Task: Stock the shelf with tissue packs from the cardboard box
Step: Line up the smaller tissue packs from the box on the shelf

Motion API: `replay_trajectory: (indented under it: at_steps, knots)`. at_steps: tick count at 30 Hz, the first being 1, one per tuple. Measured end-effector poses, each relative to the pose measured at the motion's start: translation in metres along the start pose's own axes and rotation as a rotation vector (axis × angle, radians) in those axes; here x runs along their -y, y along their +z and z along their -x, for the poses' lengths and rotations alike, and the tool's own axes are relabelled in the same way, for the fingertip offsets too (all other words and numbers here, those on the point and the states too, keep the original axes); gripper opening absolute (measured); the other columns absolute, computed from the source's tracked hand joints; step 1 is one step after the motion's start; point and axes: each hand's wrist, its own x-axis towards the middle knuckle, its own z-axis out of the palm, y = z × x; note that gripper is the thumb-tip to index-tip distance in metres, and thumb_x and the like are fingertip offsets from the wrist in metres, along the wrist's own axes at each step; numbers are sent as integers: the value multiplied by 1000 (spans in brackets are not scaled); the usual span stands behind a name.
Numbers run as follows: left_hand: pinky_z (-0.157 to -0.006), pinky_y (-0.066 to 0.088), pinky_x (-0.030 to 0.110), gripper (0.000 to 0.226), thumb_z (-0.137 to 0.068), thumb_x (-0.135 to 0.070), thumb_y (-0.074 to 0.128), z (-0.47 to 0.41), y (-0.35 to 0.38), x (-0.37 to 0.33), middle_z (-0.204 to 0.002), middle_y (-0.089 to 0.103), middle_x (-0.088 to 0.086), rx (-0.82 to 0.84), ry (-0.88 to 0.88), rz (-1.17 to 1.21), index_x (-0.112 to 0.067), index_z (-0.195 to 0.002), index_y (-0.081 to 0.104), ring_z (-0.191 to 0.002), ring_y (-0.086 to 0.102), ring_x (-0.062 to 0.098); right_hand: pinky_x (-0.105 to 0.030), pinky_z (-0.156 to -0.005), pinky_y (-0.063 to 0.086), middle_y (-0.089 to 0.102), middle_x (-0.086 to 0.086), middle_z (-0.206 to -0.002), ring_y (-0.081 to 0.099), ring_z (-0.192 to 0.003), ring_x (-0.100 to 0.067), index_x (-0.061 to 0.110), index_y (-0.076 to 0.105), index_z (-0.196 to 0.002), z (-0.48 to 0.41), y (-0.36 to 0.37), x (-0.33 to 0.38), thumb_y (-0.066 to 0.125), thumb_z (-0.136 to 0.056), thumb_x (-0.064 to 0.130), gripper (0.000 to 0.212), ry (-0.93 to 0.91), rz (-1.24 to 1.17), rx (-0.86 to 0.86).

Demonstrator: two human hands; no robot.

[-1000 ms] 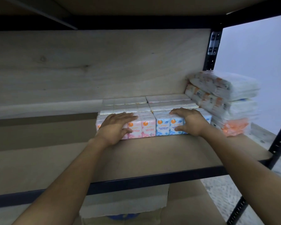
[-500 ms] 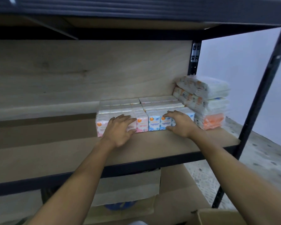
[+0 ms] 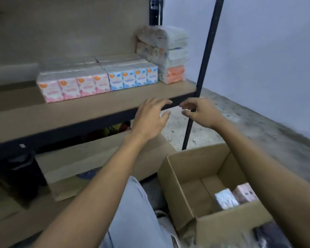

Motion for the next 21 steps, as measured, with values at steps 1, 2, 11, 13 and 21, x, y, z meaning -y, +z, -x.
replay_trajectory:
  at_steps: [1, 2, 11, 13, 21]
  knots:
    - [-100, 32, 33, 33, -93, -32, 52, 4, 15, -11, -129, 59, -5, 21, 17, 35, -27, -125, 58, -121, 47, 17, -23, -82, 45, 70, 3, -103, 63, -93, -11, 21, 66, -108, 15, 0, -14, 63, -87, 26, 22, 37, 20, 14]
    - [-101, 32, 33, 33, -93, -31, 52, 9, 30, -21, -129, 59, -5, 51, 31, 69, -26, -125, 58, -122, 47, 17, -24, -83, 45, 70, 3, -103, 63, -94, -11, 22, 66, -108, 30, 0, -28, 63, -87, 26, 22, 77, 36, 30]
    - [-108, 30, 39, 45, -96, -42, 47, 59, 156, -61, -144, 45, -1, 505, -114, 205, -30, -139, 43, -134, 37, 21, -18, -80, 36, 69, -3, -109, 62, -98, -15, 16, 66, -110, 129, 37, -141, 70, -82, 23, 29, 441, 66, 229]
    - [-108, 29, 40, 47, -95, -44, 46, 67, 180, -63, -146, 43, 0, 583, -164, 221, -31, -140, 42, -136, 35, 22, -20, -84, 39, 69, -2, -111, 61, -102, -17, 19, 66, -110, 144, 49, -162, 69, -82, 24, 28, 496, 67, 265]
    - [-108, 32, 39, 50, -94, -44, 48, 89, 263, -70, -143, 45, 5, 798, -317, 273, -26, -140, 42, -134, 38, 25, -28, -91, 43, 67, 0, -115, 58, -110, -20, 21, 65, -111, 176, 93, -232, 68, -82, 27, 29, 593, 109, 383]
